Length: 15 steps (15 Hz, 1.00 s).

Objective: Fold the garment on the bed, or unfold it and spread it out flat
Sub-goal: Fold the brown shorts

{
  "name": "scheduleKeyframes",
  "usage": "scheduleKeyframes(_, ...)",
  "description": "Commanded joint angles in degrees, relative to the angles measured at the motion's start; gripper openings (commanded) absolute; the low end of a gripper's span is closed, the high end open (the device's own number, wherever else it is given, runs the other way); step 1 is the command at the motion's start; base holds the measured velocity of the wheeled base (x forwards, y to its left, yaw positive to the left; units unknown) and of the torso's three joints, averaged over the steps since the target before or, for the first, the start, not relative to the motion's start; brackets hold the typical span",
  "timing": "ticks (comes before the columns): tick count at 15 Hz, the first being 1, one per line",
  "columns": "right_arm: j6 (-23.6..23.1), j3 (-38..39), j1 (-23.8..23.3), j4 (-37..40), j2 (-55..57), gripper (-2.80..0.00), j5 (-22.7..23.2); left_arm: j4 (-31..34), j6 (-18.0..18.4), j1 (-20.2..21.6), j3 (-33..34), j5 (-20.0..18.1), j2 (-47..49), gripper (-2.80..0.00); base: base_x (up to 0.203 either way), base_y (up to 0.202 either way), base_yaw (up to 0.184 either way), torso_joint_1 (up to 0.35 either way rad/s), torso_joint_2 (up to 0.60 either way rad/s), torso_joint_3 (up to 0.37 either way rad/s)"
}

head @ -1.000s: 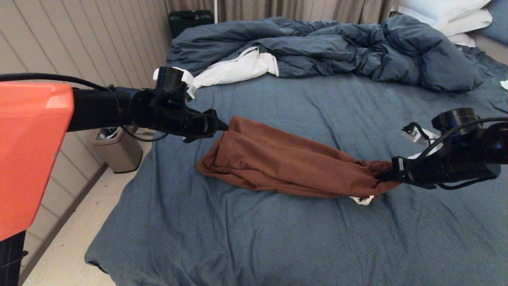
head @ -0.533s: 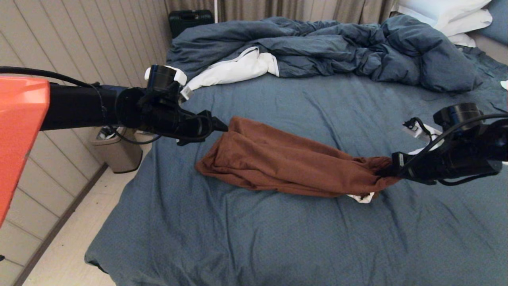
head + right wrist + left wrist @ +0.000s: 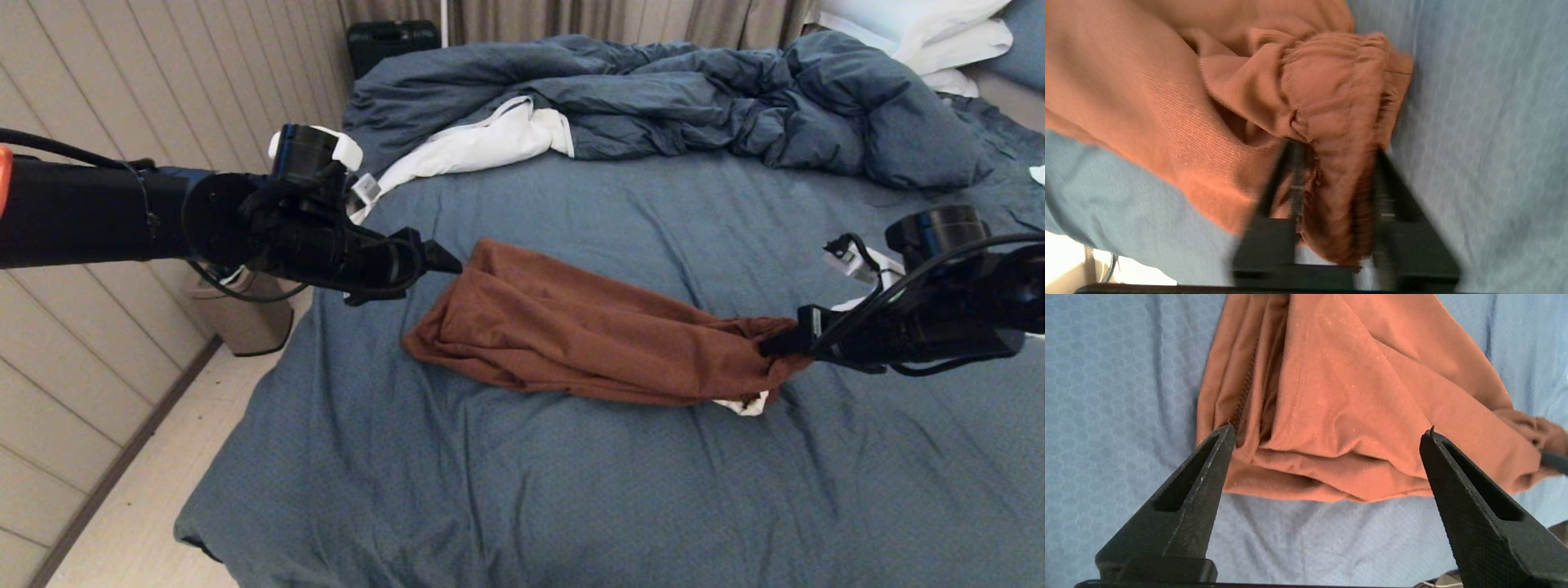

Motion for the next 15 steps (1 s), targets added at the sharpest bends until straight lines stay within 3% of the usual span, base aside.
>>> scheduleKeyframes(1,0.6,-0.5,0.7,0.0,-0.3,0.0,0.2,0.1,-0.2,0.2,0.4,-0.1,-1.1,0.0,0.0,0.0,0.0,0.0,0.0,0.0)
scheduleKeyframes(10,3.3,-0.7,0.7,0.4,-9.2,0.0,1.6,-0.6,-0.1,0.2,5.1,0.2,-5.7,0.0,0.0,0.0,0.0,0.0,0.0,0.0)
scheduleKeyframes(11,3.3,0.6,0.5,0.4,-11.1,-0.83,1.6,-0.7,-0.1,0.2,6.6,0.1,-6.7,0.0,0.0,0.0,0.0,0.0,0.0,0.0)
scheduleKeyframes(12,3.2,2.3,0.4,0.4,-13.3,-2.8,1.5,-0.7,0.0,0.2,8.4,0.0,-7.8,0.0,0.0,0.0,0.0,0.0,0.0,0.0)
scheduleKeyframes(13,3.0,3.7,0.3,0.4,-15.2,-2.8,1.5,-0.7,0.2,0.2,9.9,0.0,-8.8,0.0,0.0,0.0,0.0,0.0,0.0,0.0)
scheduleKeyframes(14,2.8,4.9,0.1,0.4,-17.3,-2.8,1.3,-0.6,0.4,0.2,11.8,0.0,-10.0,-2.8,0.0,0.0,0.0,0.0,0.0,0.0)
scheduleKeyframes(15,2.7,6.1,-0.1,0.9,-19.5,-2.8,1.2,-0.6,0.9,0.1,13.7,0.0,-11.4,-2.8,0.0,0.0,0.0,0.0,0.0,0.0)
